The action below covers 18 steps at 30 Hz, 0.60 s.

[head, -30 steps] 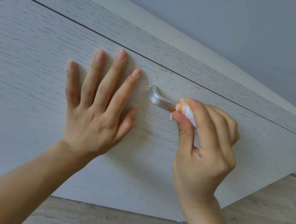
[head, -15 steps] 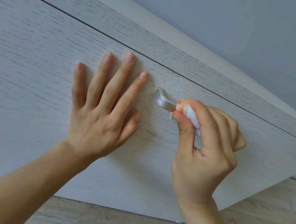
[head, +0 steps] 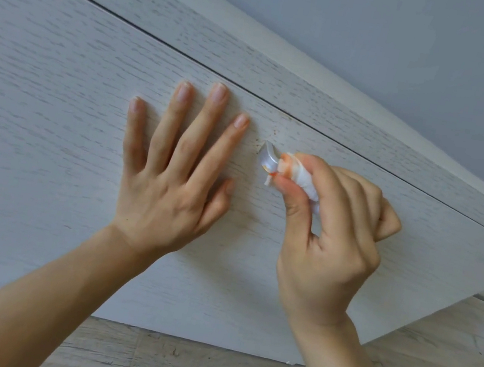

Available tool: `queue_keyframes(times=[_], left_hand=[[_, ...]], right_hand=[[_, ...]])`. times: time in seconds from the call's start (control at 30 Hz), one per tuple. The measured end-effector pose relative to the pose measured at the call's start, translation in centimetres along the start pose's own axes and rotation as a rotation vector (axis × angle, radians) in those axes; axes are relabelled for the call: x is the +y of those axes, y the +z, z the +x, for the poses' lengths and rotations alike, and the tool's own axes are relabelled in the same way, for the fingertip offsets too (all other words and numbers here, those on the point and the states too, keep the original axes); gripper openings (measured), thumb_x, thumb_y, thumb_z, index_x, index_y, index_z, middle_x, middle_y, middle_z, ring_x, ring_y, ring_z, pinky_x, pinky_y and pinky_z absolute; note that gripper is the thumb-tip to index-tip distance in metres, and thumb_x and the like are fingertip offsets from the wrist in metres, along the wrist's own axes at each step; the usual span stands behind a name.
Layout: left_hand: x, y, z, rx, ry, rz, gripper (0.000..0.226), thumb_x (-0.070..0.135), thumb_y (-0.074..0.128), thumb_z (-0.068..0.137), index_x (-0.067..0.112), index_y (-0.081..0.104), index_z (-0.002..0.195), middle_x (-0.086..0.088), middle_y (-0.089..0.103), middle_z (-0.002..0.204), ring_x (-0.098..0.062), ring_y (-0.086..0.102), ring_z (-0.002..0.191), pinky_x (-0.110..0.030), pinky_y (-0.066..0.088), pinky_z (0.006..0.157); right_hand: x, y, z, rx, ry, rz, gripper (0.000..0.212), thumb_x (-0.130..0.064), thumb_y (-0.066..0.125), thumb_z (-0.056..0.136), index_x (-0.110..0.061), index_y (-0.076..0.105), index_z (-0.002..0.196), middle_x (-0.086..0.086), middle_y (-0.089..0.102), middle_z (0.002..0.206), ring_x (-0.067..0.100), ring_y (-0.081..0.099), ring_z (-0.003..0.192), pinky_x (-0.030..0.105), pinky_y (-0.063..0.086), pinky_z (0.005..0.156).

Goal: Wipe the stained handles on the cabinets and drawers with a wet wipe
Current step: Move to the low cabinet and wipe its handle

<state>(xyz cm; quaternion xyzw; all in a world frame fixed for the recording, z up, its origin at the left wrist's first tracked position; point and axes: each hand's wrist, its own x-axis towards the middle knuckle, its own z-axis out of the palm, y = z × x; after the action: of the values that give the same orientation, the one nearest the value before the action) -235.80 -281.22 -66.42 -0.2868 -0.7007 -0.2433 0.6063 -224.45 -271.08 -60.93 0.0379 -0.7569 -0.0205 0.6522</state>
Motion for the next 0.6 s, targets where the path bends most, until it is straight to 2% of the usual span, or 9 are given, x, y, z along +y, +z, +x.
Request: queue_keyframes(times=[0.13, 0.2, 0.27, 0.37, 0.47, 0.6], left_hand=[[0.1, -0.1, 0.0, -0.004, -0.003, -0.007, 0.059, 0.035, 0.035, 0.096, 0.014, 0.02, 0.149, -0.013, 0.022, 0.149, -0.033, 0.014, 0.139, -0.051, 0.005, 0.114], [0.2, 0.0, 0.1, -0.002, -0.005, 0.004, 0.059, 0.035, 0.036, 0.096, 0.014, 0.02, 0.149, -0.012, 0.023, 0.149, -0.033, 0.014, 0.139, -0.051, 0.006, 0.114], [0.2, 0.0, 0.1, 0.003, -0.007, 0.004, 0.06, 0.034, 0.037, 0.095, 0.014, 0.02, 0.149, -0.012, 0.023, 0.149, -0.033, 0.014, 0.139, -0.051, 0.006, 0.114], [0.1, 0.0, 0.0, 0.008, 0.0, -0.003, 0.061, 0.033, 0.038, 0.095, 0.014, 0.019, 0.15, -0.012, 0.023, 0.149, -0.032, 0.014, 0.139, -0.051, 0.005, 0.114], [0.1, 0.1, 0.0, 0.008, -0.003, -0.006, 0.062, 0.033, 0.038, 0.095, 0.014, 0.018, 0.15, -0.012, 0.023, 0.149, -0.032, 0.014, 0.139, -0.051, 0.005, 0.114], [0.1, 0.2, 0.0, 0.017, -0.005, 0.003, 0.06, 0.035, 0.036, 0.095, 0.014, 0.019, 0.15, -0.012, 0.024, 0.149, -0.032, 0.015, 0.139, -0.051, 0.005, 0.114]], right_hand=[[-0.8, 0.2, 0.2, 0.001, 0.067, 0.021, 0.023, -0.028, 0.057, 0.092, -0.009, 0.071, 0.092, -0.011, 0.061, 0.081, 0.011, 0.056, 0.079, 0.033, 0.033, 0.077], [-1.4, 0.5, 0.6, -0.028, 0.094, 0.074, 0.018, -0.028, 0.057, 0.092, -0.015, 0.07, 0.094, -0.017, 0.057, 0.081, 0.006, 0.052, 0.077, 0.032, 0.034, 0.078], [-1.5, 0.3, 0.6, 0.014, 0.187, 0.169, 0.011, -0.029, 0.057, 0.093, -0.023, 0.063, 0.099, -0.024, 0.055, 0.085, 0.0, 0.05, 0.081, 0.032, 0.04, 0.08], [-0.8, -0.7, 0.0, 0.097, 0.337, 0.239, 0.016, -0.033, 0.054, 0.094, -0.021, 0.061, 0.101, -0.021, 0.057, 0.092, 0.001, 0.053, 0.084, 0.043, 0.048, 0.08], [-0.4, -1.1, -0.1, 0.008, 0.205, 0.109, 0.014, -0.026, 0.058, 0.092, -0.015, 0.062, 0.101, -0.012, 0.056, 0.087, 0.004, 0.05, 0.083, 0.038, 0.044, 0.077], [-1.2, 0.5, 0.5, -0.012, 0.039, 0.057, 0.016, -0.022, 0.063, 0.09, -0.01, 0.07, 0.095, -0.014, 0.055, 0.085, 0.012, 0.054, 0.08, 0.032, 0.039, 0.077]])
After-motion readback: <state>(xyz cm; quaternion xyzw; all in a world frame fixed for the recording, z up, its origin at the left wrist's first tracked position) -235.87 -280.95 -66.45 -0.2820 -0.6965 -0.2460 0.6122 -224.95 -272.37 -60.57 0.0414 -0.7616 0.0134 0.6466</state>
